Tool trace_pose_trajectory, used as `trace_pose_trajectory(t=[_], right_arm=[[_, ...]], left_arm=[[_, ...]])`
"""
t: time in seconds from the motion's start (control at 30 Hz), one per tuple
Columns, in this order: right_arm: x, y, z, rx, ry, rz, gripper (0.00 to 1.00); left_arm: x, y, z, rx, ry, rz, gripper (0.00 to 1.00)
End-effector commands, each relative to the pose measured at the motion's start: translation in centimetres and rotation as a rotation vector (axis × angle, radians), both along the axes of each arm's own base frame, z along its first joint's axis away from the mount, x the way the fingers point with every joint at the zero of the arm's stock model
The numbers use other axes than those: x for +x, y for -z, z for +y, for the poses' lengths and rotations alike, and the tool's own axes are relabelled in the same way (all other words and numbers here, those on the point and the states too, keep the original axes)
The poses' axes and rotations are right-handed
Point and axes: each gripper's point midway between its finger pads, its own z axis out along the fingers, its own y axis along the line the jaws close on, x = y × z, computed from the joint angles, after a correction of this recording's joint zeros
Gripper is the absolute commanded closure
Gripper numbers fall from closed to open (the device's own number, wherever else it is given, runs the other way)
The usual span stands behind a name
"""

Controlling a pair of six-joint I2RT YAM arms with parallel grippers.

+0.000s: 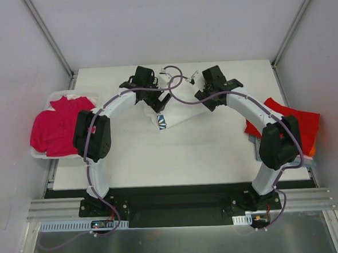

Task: Fold and stack the t-shirts
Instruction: Fold the long partially folded tshirt into a neat square

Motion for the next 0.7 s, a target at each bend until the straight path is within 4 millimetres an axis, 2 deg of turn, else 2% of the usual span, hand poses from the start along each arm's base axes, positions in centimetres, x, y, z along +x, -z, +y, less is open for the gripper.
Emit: trace_pose_trajectory(t=[0.0,0.13,0.5,0.67], right_arm=[[-0.3,-2.2,-0.6,0.028,0.025,-0.056,0.38],[-0.8,-1.7,-0.5,0.037,0.021,-0.032,0.38],[-1.2,-1.4,-1.0,0.020,0.031,-0.018,0.38],[-1.1,-1.0,-0.6,0.031,0.032,-0.003,0.38]], left_arm=[[1.2,-2.0,-1.4,-0.020,0.026,-0.059,0.01],[0.5,-0.4,-1.5,0.023,0.040,-0.034,0.01],[-3.8,6.5,1.1,0.171,0.037,0.122,0.01],[-5.1,7.7,1.4,0.216,0.038,0.165,0.01]])
